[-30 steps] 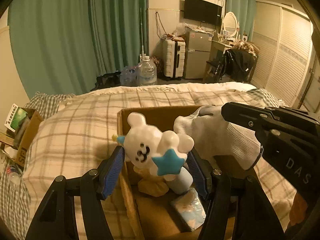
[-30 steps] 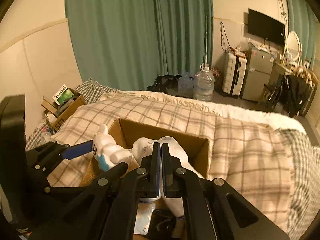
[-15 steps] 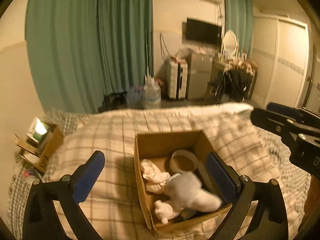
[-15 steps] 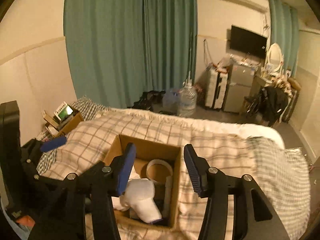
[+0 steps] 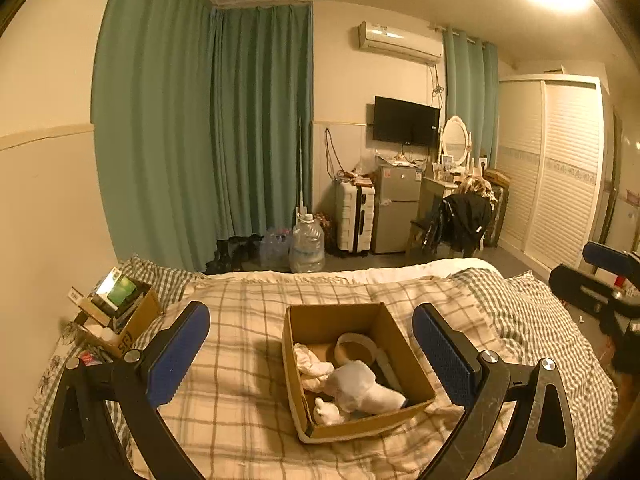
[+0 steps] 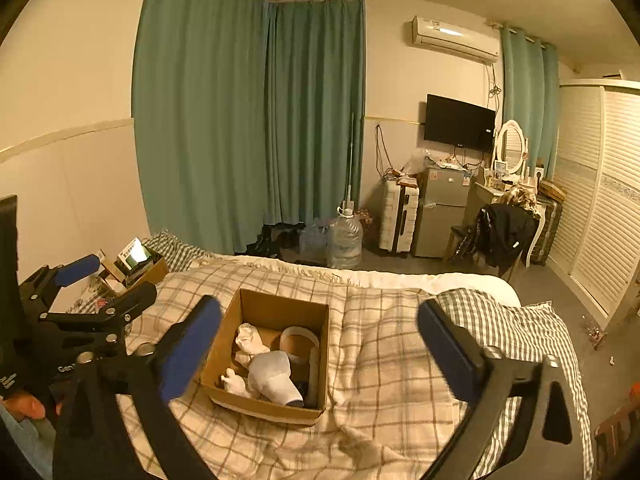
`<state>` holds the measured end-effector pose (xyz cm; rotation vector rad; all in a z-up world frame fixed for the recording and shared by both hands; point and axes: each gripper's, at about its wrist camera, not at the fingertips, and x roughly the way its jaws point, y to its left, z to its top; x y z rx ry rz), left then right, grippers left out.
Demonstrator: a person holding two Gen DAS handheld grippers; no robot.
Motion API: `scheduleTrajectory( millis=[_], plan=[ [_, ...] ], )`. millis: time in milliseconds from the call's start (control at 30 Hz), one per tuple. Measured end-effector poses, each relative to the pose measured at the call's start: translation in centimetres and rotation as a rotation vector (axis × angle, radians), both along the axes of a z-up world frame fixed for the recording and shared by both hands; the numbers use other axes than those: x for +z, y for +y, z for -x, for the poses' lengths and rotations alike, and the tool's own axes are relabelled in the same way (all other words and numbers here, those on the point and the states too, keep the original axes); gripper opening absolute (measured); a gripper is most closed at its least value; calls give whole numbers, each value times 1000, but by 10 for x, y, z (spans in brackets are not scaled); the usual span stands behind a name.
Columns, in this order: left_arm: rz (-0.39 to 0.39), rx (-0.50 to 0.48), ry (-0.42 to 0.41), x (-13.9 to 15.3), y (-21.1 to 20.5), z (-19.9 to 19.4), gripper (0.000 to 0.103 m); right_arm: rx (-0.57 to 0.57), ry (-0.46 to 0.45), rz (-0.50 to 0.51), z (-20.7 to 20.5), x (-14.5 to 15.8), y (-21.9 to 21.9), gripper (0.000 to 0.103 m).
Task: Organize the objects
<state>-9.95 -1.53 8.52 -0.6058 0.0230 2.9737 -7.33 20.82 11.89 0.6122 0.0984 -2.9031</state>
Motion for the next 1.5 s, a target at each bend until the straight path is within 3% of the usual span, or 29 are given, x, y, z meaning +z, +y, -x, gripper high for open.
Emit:
scheduleTrajectory(
  millis=[333,500,667,1500],
  plan=[
    [-22,68,57,-52,5,-32,103,-52,-10,-25,-3,-84,7,103],
    [26,96,32,-84,6,-26,103,-93,3,-7,4,-132,16,103],
    [24,115,-6,-112,-1,-23,103,-90,-56,-28,19,-165,14,103],
    [20,122,-38,-127,-6,-18,103,-98,-13,-40,9,-158,7,103]
  ],
)
